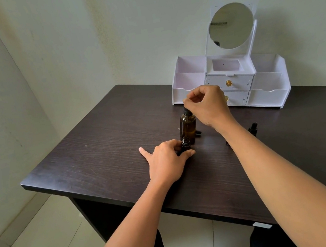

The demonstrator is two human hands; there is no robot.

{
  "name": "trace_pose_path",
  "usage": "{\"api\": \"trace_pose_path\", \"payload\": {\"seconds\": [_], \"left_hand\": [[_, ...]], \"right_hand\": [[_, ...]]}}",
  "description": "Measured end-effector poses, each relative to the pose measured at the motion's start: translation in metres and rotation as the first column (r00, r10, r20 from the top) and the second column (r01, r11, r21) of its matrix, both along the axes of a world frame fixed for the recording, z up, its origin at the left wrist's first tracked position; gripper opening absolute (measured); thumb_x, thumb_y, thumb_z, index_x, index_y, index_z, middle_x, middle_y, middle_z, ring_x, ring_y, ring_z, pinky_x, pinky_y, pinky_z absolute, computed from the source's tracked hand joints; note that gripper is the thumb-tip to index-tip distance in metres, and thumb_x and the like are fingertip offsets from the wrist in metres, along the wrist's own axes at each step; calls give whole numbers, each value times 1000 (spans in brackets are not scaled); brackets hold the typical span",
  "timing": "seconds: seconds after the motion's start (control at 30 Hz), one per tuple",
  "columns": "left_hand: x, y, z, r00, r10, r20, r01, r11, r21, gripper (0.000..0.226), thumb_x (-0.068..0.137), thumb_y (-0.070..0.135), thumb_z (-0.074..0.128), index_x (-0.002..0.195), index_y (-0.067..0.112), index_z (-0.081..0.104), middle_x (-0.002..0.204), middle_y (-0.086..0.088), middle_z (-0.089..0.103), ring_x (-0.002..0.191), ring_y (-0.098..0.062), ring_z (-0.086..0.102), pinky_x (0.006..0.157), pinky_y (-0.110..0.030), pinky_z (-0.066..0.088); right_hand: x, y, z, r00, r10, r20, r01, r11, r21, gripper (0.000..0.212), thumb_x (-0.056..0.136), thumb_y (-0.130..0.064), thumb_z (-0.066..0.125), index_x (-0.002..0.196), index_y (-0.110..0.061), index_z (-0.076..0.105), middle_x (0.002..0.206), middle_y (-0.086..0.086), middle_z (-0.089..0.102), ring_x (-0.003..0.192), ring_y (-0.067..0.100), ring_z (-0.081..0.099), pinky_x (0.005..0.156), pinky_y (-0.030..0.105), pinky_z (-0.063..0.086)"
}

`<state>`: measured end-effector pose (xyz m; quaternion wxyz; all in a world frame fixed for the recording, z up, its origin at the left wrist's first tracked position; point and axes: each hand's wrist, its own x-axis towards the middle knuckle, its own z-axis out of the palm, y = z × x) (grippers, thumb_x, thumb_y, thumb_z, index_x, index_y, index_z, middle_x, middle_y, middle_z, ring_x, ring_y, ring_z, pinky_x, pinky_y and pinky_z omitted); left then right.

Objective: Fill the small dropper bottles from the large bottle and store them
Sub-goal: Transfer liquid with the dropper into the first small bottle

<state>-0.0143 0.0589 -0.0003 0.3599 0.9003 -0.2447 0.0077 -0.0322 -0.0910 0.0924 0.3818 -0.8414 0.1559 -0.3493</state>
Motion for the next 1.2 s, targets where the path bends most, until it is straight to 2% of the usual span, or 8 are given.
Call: {"api": "trace_pose_path", "payload": {"seconds": [0.13,0.3,0.4,0.53,0.87,1.07,1.2], "left_hand": [[-1,0,1,1000,0,5,0,1000,-3,42,86,61,64,117,33,67,102,10,73,111,-13,63,115,-63,-14],[-1,0,1,1000,2,9,-2,1000,2,41,86,61,63,116,34,68,102,10,73,111,-13,63,115,-63,-13],[-1,0,1,1000,3,9,-3,1000,6,41,86,62,63,117,34,67,102,11,73,111,-13,63,116,-64,-13],[-1,-1,1,1000,1,10,-1,1000,7,41,87,61,63,118,34,67,104,10,73,112,-14,63,115,-63,-14],[-1,-1,0,1000,5,15,-5,1000,-7,38,86,61,63,115,36,68,98,11,73,110,-13,63,114,-62,-14],[-2,-1,1,1000,5,17,-5,1000,-14,37,87,60,64,115,35,68,100,12,73,110,-13,63,115,-62,-14],[0,-1,-1,1000,8,18,-8,1000,1,41,86,61,63,117,34,68,102,11,73,111,-13,63,114,-63,-14]], "right_hand": [[-1,0,-1,1000,5,-23,-5,1000,-12,7,83,-16,74,85,-9,74,78,-2,70,73,11,64,68,23,54],[-1,1,-1,999,2,-39,-3,999,-45,8,88,-13,68,81,-15,71,76,-3,66,68,3,58,62,16,45],[0,1,0,999,5,-47,-6,1000,-28,7,85,-17,72,81,-12,73,77,-2,69,69,8,62,65,21,50],[-1,0,1,999,-14,-47,15,1000,16,17,80,-24,76,89,-10,75,81,-1,71,73,11,66,65,20,52],[-3,0,-2,998,-17,-57,15,999,-35,6,86,-15,71,81,-12,73,77,0,68,69,12,60,61,19,44],[-5,0,0,997,-8,-72,7,1000,-9,14,82,-26,76,84,-12,75,79,-2,71,72,11,65,65,21,51],[-5,-1,-3,996,-2,-85,2,1000,4,13,83,-24,75,88,-12,77,82,-1,72,76,14,67,70,29,56]]}}
